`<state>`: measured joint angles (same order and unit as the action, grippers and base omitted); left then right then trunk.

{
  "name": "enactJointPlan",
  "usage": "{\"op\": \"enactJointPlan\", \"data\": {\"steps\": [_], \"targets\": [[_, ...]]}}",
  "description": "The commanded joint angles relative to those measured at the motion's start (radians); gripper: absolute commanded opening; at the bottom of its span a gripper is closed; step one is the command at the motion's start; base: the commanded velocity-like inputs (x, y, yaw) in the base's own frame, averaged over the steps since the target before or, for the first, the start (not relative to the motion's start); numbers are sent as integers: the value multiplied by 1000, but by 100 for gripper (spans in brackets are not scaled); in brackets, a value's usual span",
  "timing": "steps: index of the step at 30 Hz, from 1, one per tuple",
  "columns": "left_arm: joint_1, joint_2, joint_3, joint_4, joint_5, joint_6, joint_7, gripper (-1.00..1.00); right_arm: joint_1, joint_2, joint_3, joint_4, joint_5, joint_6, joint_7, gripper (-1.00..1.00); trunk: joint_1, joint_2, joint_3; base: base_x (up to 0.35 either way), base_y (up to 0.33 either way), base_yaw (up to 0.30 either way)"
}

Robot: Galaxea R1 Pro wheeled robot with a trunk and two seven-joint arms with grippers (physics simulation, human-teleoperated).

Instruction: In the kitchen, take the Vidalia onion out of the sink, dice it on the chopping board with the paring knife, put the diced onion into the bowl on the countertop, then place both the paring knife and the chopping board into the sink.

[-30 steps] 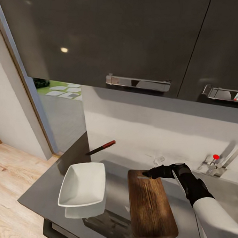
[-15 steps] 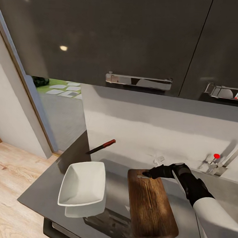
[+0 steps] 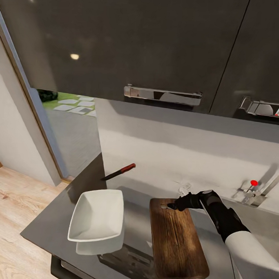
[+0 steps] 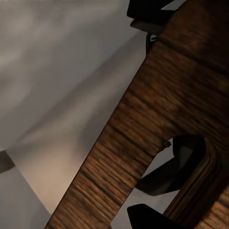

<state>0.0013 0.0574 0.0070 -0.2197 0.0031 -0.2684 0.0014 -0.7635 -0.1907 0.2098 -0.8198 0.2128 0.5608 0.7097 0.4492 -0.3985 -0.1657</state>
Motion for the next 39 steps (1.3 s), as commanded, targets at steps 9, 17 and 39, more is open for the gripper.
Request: {"op": "enactJointPlan", "data": {"steps": [9,17,39], "targets": [[0,-1,1,-1,0,-2,0,100,0,-3,2,22,27,5,4,100,1,-2,-2,0,0,0],[0,-1,1,-2,0,-2,0,100,0,-4,2,22,26,5,5,100,1,-2,-2,0,0,0],[0,-8,0,-3,-2,-2,0,100,0,-4,2,28,29,5,5,100,1,-2,-2,0,0,0]]}}
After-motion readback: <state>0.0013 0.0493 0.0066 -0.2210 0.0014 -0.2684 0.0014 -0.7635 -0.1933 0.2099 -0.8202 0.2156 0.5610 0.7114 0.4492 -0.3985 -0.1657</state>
